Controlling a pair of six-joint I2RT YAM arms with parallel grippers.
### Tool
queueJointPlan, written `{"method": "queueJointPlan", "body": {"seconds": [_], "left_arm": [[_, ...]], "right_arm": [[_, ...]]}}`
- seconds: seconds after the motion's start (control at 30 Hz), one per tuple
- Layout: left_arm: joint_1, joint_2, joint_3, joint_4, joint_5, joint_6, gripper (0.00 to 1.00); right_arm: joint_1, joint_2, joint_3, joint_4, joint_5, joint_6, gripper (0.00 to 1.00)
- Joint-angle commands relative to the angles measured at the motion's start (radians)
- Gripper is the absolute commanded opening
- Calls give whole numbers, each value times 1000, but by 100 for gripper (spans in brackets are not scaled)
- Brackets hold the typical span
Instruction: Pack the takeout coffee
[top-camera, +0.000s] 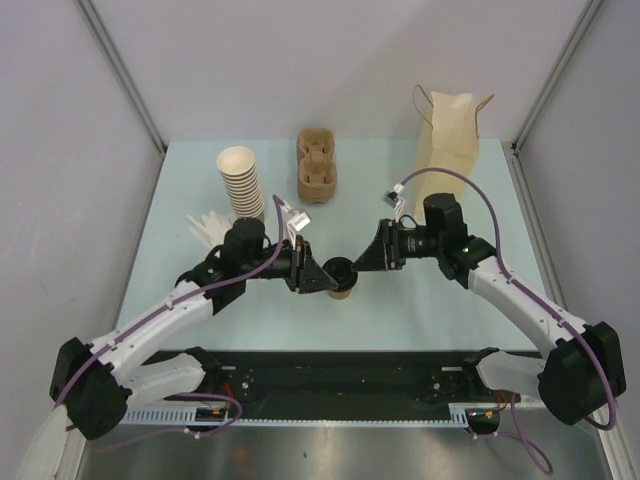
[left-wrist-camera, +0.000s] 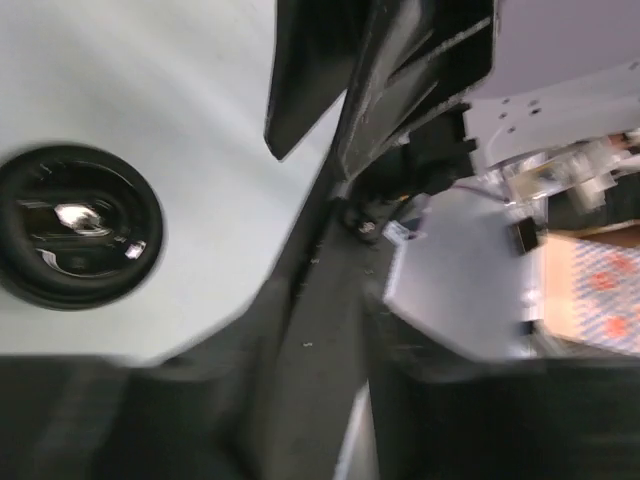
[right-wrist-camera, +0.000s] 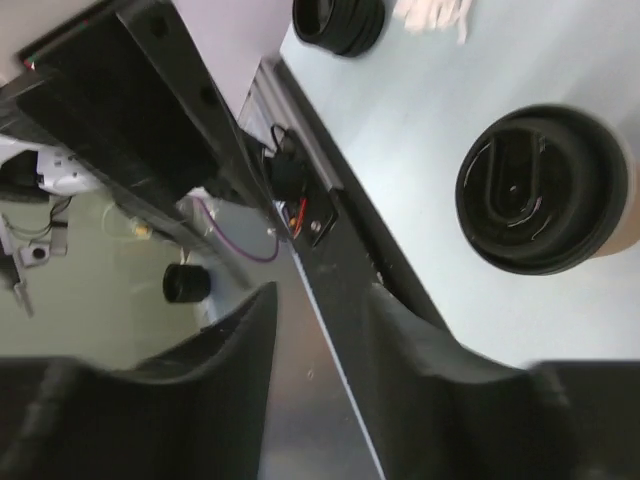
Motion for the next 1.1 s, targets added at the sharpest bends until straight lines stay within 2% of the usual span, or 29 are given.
{"method": "queueJointPlan", "body": {"seconds": [0.0,0.03,0.07,0.13,0.2,0.37,0.73,0.87,1.07], "left_arm": [[4,51,-68,268,100,-222,17],[5,68,-80,271,82,-234,6],[7,79,-87,292,78,-249,2],[7,103,-109,321,72,-275,0],[7,113,-128,374,60,-315,0],[16,158,-148,395,52,-312,0],[43,237,-214,501,11,-380,0],[82,286,-199,512,57,-374,0],[86,332,-177,538,77,-381,0]], "right_arm": [[46,34,-17,210,-67,169,28],[51,62,-27,235,-67,190,23],[56,80,-32,291,-72,242,18],[56,112,-34,332,-90,279,6],[53,165,-38,375,-106,322,0],[56,254,-58,474,-138,373,0],[8,315,-83,479,-161,344,0],[-53,366,-83,476,-207,308,0],[-37,372,-83,468,-207,293,0]]}}
